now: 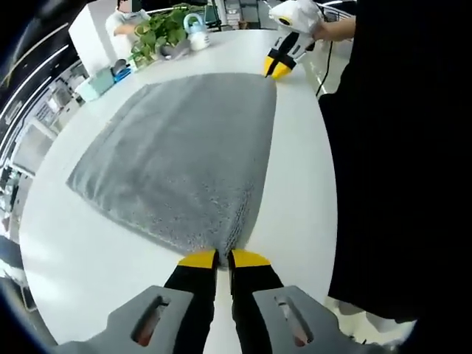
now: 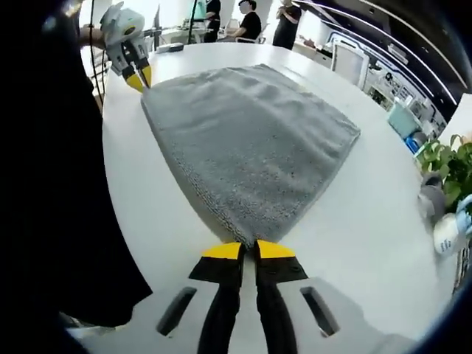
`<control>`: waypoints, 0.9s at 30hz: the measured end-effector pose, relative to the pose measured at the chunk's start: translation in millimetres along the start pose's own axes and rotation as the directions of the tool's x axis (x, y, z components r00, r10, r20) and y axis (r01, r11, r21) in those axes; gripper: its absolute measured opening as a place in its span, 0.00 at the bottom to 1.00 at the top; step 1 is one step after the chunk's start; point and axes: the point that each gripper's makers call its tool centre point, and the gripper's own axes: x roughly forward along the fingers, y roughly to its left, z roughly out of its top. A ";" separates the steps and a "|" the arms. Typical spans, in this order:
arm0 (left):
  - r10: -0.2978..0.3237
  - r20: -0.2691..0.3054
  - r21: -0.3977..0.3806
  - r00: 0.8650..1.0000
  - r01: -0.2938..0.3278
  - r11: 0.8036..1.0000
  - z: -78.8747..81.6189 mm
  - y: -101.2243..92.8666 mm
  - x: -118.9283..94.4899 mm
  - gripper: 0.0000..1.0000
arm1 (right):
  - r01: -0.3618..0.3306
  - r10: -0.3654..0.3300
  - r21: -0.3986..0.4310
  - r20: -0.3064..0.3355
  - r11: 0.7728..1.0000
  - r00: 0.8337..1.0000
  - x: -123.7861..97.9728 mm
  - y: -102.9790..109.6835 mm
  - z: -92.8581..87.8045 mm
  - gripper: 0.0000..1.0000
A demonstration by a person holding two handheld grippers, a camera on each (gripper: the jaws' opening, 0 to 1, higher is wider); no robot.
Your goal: Fold the towel on the table until its edges align and the towel forms a compact rectangular stack.
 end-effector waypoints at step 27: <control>0.221 0.360 -0.472 0.906 -0.027 0.881 56.9 51.0 -63.9 0.02 | -0.008 -0.137 0.395 0.337 0.919 0.932 -52.0 -38.9 65.3 0.00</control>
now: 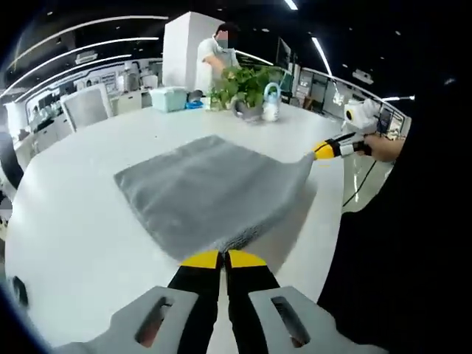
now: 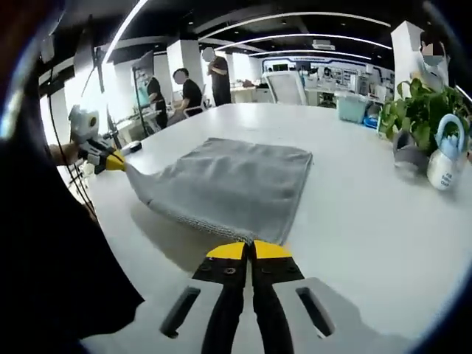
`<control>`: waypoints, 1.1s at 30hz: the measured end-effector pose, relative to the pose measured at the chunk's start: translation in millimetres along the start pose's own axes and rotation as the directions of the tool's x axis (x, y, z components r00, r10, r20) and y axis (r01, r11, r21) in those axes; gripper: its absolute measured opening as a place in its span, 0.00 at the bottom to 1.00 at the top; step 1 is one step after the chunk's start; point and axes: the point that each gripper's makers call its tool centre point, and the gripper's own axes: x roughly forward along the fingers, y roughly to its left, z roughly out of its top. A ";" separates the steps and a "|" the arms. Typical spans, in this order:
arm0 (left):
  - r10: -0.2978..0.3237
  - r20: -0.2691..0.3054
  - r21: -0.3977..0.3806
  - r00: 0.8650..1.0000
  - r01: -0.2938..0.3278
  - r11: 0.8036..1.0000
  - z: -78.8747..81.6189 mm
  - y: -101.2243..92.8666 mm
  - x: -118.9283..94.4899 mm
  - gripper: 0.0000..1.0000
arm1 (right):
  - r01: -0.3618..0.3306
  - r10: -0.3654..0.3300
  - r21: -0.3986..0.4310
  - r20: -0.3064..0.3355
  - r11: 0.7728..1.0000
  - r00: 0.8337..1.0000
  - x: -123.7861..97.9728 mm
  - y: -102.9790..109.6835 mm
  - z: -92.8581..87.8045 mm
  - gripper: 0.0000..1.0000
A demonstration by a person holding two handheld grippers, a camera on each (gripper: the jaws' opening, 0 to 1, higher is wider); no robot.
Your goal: Fold the towel on the table until its edges align and the towel forms a compact rectangular stack.
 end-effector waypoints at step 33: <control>0.029 0.449 -0.175 0.893 0.056 0.983 108.6 12.6 -46.4 0.02 | -0.103 -0.003 0.202 0.463 0.974 0.886 -36.7 -1.3 99.5 0.00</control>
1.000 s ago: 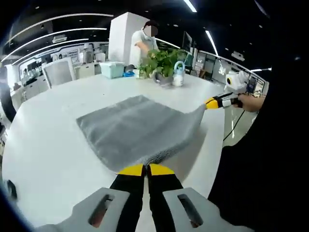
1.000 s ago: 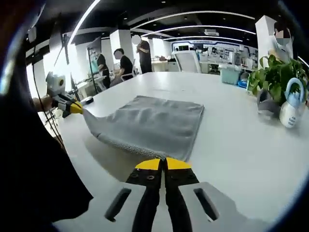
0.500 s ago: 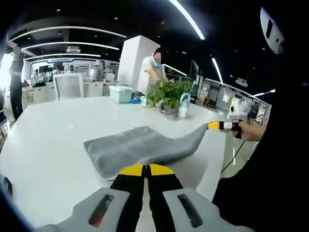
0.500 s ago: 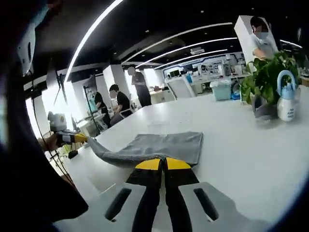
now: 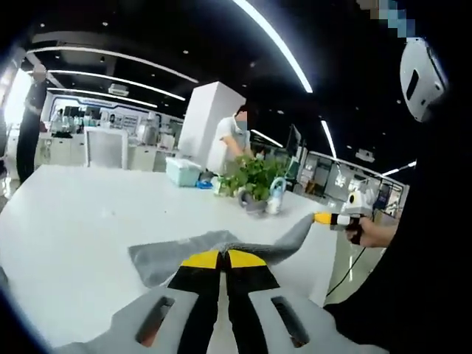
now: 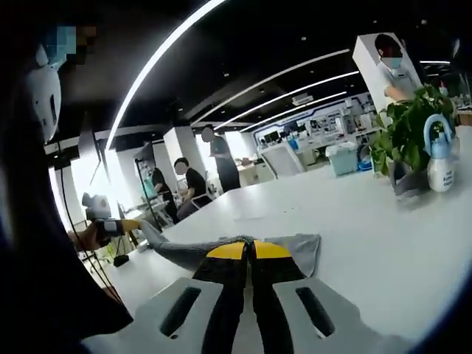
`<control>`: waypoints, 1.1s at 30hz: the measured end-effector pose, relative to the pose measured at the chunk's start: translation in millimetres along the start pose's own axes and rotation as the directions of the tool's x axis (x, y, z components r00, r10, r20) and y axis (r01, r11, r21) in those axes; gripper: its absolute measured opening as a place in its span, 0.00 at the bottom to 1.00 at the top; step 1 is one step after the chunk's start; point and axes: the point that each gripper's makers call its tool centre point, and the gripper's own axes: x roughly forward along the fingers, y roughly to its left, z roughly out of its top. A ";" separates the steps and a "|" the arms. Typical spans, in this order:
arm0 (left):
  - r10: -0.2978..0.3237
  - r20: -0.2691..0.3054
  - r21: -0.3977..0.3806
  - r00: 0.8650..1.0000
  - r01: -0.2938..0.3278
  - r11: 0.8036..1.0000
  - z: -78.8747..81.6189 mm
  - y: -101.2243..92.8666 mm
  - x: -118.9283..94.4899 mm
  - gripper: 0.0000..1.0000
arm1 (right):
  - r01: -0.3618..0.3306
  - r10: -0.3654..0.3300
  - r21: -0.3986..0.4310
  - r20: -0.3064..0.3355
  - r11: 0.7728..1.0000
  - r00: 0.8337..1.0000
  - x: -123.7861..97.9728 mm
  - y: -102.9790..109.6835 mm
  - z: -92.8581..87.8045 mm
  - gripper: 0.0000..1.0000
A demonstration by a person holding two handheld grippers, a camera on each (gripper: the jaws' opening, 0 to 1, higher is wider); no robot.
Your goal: Fold the towel on the table until its edges align and the towel forms a compact rectangular stack.
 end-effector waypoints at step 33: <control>-0.034 0.025 -0.024 0.999 0.035 0.999 13.9 -3.0 -9.1 0.02 | -0.026 0.024 0.029 0.069 0.999 0.997 17.4 2.8 24.8 0.00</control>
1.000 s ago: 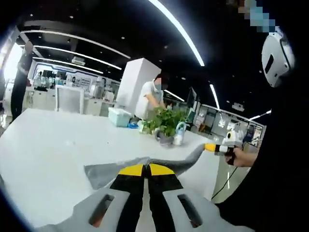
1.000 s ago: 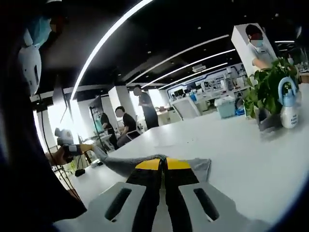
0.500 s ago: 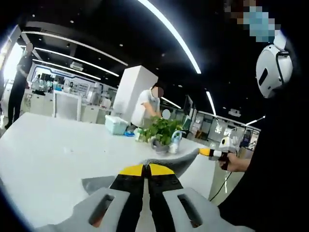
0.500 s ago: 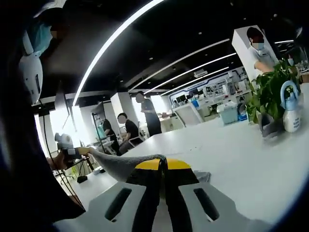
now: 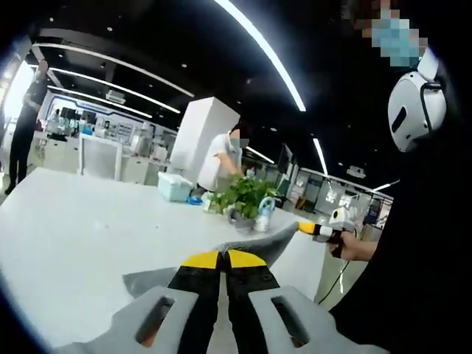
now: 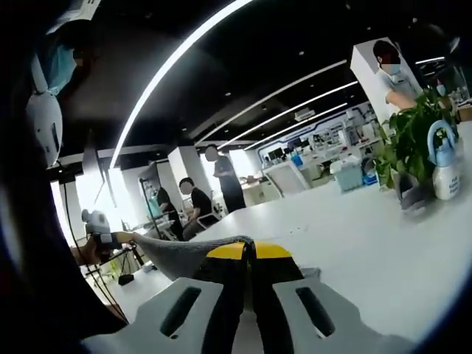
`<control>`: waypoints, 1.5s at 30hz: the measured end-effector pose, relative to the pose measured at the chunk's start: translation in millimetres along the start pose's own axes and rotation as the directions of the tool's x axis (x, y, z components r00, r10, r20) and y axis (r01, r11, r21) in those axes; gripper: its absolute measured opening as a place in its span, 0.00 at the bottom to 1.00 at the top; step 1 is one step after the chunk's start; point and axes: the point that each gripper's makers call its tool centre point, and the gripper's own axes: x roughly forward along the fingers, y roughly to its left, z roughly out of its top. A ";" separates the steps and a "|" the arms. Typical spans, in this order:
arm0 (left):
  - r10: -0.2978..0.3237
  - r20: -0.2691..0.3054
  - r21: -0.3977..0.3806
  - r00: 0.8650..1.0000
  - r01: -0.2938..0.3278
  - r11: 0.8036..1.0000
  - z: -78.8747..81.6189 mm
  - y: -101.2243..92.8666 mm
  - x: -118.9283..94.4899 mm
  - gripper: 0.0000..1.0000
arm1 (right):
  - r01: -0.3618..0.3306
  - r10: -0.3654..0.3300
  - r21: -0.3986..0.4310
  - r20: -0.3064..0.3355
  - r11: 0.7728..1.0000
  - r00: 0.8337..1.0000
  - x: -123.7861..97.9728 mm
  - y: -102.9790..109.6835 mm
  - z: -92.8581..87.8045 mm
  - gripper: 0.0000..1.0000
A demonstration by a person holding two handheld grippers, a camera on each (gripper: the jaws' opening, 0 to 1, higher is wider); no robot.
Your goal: Fold the towel on the table until its edges align and the towel forms a compact rectangular stack.
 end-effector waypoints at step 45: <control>0.130 -0.102 -0.092 0.986 -0.139 0.986 -44.9 60.4 22.4 0.02 | 0.052 -0.042 0.071 -0.129 0.996 0.991 47.7 -40.5 -42.7 0.00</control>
